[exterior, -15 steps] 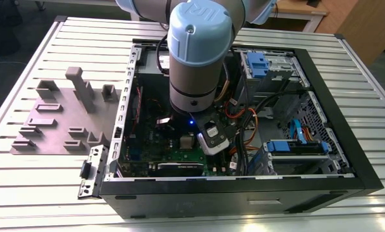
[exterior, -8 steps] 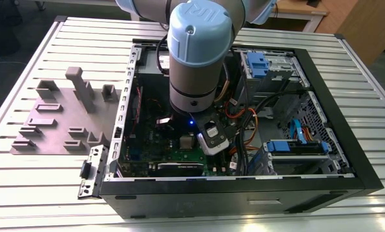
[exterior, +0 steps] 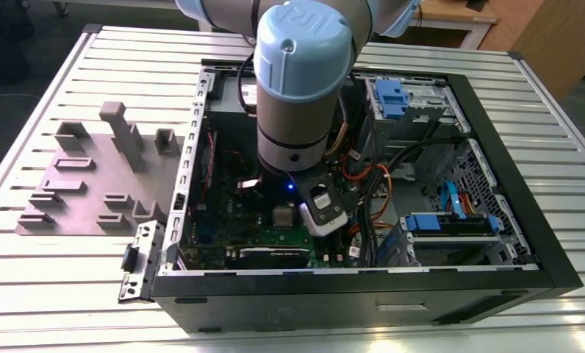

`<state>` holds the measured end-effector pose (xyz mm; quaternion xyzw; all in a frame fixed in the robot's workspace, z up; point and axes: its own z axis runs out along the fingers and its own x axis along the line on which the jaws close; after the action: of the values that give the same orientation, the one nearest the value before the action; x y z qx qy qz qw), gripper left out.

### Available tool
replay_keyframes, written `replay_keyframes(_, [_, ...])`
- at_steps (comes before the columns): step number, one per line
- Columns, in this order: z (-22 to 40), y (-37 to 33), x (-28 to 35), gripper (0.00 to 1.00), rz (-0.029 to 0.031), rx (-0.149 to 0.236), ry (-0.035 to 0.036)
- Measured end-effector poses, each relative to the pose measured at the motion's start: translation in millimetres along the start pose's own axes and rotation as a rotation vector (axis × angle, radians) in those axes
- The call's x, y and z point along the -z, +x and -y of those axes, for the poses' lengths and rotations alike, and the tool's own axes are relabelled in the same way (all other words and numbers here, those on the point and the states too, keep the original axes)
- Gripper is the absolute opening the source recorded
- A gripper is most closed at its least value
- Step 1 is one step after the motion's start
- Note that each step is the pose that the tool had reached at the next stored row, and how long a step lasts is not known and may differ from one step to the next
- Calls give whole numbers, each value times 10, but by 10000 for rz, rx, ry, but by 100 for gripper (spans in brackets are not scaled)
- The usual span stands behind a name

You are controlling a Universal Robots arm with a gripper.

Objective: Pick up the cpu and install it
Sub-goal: 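Place the cpu into insertion slot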

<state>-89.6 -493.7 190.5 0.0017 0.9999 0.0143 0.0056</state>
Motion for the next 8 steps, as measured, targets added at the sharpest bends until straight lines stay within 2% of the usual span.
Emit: replay_keyframes(8, [0, 15, -1, 51, 0, 26, -1])
